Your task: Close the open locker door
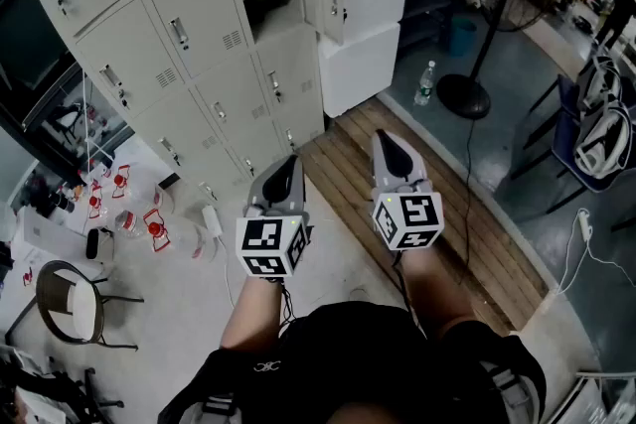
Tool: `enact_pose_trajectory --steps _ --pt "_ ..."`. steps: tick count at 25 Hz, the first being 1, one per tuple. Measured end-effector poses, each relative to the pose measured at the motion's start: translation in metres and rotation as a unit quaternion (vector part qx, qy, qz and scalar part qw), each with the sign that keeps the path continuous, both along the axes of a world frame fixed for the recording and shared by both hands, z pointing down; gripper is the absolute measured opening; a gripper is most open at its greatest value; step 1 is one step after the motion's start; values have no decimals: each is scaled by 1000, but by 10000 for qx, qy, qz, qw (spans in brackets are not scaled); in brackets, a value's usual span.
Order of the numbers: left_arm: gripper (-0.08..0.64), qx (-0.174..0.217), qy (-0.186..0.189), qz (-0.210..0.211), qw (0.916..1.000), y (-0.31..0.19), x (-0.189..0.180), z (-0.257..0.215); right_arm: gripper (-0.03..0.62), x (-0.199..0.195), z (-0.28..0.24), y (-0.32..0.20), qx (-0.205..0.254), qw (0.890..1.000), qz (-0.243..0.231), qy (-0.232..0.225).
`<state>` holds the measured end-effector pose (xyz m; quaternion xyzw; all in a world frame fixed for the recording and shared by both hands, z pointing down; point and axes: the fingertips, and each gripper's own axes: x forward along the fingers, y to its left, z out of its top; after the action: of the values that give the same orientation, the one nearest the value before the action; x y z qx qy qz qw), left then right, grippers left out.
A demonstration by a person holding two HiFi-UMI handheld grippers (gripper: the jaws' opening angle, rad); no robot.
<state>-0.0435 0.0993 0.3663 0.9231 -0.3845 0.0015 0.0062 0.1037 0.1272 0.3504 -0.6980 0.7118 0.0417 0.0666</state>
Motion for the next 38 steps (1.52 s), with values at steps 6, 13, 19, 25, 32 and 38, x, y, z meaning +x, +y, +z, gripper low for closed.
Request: enact_pose_trajectory --steps 6,13,19,25,32,38 --pt "0 -12 28 45 10000 2 -11 1 12 -15 0 2 15 10000 -32 -45" --pt "0 -31 108 91 9999 4 -42 3 12 -45 2 2 -67 10000 4 49" --pt "0 8 102 183 9998 -2 -55 7 12 -63 6 -5 -105 9999 81 26" --pt "0 114 127 173 9997 -26 -57 5 12 -59 9 -28 -37 9999 147 34" --pt "0 196 111 90 9997 -90 -45 6 11 -35 14 -90 93 9999 145 -1" --pt "0 106 39 57 9999 -169 -11 10 12 0 12 -169 51 9999 88 -81"
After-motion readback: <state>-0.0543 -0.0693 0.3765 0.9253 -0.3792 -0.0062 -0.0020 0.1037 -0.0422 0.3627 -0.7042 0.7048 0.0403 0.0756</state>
